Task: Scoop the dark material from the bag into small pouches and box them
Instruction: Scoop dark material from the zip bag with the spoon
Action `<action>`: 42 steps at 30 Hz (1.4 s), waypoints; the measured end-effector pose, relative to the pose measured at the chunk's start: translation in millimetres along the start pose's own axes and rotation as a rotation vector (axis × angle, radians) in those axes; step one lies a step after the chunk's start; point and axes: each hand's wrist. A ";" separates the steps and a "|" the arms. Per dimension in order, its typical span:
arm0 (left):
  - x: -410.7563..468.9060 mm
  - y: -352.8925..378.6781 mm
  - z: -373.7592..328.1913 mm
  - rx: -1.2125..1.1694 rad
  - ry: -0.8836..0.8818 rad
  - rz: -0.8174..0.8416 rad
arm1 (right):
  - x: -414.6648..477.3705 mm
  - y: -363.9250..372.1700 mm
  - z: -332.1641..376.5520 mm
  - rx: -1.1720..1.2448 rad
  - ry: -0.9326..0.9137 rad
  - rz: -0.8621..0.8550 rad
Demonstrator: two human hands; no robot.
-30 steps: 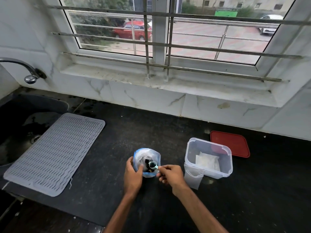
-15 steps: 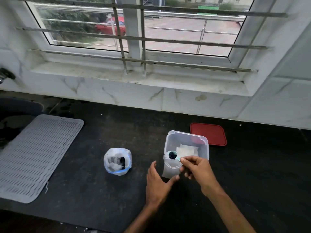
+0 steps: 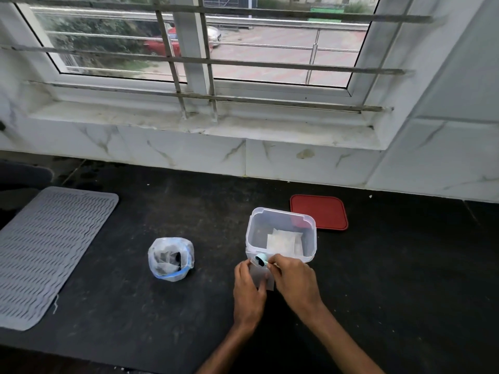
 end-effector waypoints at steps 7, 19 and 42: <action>1.0 0.3 -0.4 -0.027 0.000 -0.029 | 0.7 0.8 -5.6 -0.043 -0.041 -0.043; 6.9 -1.7 3.7 -0.010 0.054 -0.025 | 4.7 4.5 -14.1 0.282 0.207 -0.034; 49.7 -161.5 73.6 -0.199 -0.547 -0.417 | 56.6 75.7 167.3 0.138 -0.273 0.217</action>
Point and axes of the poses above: each hand's wrist, its own x-axis towards the middle knuckle, its own y-axis out of the palm, z = x × y, and after that the axes turned 2 degrees about -x, right-handed
